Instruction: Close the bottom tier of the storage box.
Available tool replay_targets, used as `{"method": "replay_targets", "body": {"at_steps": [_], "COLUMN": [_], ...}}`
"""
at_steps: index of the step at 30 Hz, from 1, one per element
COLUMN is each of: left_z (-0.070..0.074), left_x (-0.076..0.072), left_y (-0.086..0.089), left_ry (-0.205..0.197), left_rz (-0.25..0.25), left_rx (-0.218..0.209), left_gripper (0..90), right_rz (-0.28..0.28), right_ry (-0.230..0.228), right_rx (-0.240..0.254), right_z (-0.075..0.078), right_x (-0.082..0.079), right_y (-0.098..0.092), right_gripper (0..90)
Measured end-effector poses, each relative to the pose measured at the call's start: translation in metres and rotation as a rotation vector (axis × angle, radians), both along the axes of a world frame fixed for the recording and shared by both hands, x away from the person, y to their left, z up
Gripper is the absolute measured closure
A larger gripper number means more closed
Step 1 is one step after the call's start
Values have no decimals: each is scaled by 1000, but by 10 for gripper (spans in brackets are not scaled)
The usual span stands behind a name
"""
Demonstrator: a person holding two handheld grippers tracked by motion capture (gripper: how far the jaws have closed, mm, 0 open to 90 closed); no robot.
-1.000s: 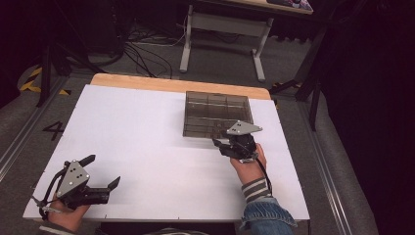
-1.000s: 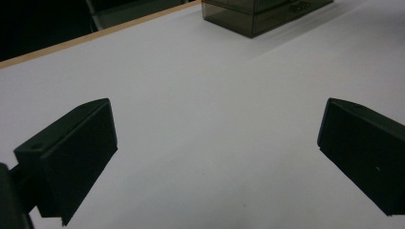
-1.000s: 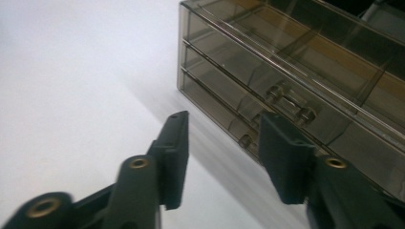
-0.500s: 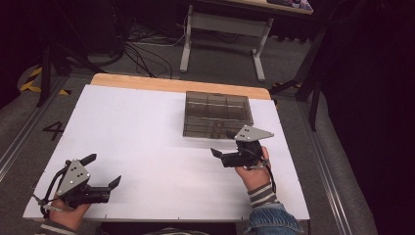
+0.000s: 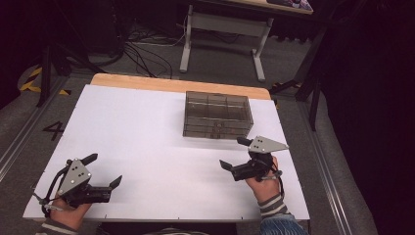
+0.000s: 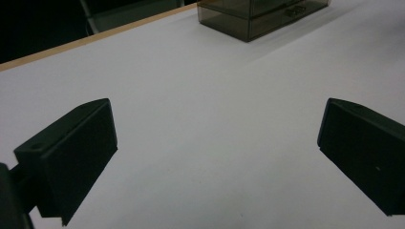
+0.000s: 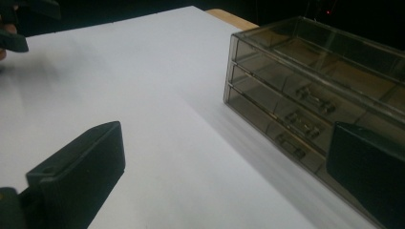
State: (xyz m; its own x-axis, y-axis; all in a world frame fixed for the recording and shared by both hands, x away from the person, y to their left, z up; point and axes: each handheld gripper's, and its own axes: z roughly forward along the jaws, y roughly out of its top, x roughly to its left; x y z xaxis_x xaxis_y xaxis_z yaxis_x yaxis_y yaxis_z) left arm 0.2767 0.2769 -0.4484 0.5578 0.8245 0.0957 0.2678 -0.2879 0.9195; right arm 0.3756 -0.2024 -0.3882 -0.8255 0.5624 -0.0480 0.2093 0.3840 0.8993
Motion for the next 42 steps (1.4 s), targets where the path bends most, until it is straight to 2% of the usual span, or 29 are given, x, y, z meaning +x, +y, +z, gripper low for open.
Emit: {"method": "replay_targets", "body": {"at_steps": [6,12,17,23,27,31,38,42], "left_z": [0,0,-1,-1,-1,-2,-3,-3], "left_x": [0,1,1,1,2,1,3,3], "left_y": [-1,-2,-2,-2,-2,-2,-5,-5], "left_ry": [3,5,3,6,6,8,13,13], "left_rz": [-4,-7,-5,-5,-8,-8,-21,-18], "left_rx": [4,1,-5,-4,2,-2,20,13], "left_gripper": [4,4,4,4,4,3,1,0], "right_rz": [-11,-25,-34,-40,-49,-58,-71,-63], "right_ry": [32,38,33,40,56,73,96,77], "right_rx": [-8,20,32,27,41,46,45,40], "right_z": [-17,-33,-42,-54,-61,-67,-68,-67], "right_x": [-4,-8,-11,-15,-15,-12,-10,-12], "right_y": [-17,-33,-40,-46,-51,-54,-55,-54], "right_gripper": [4,4,4,4,4,4,4,5]}}
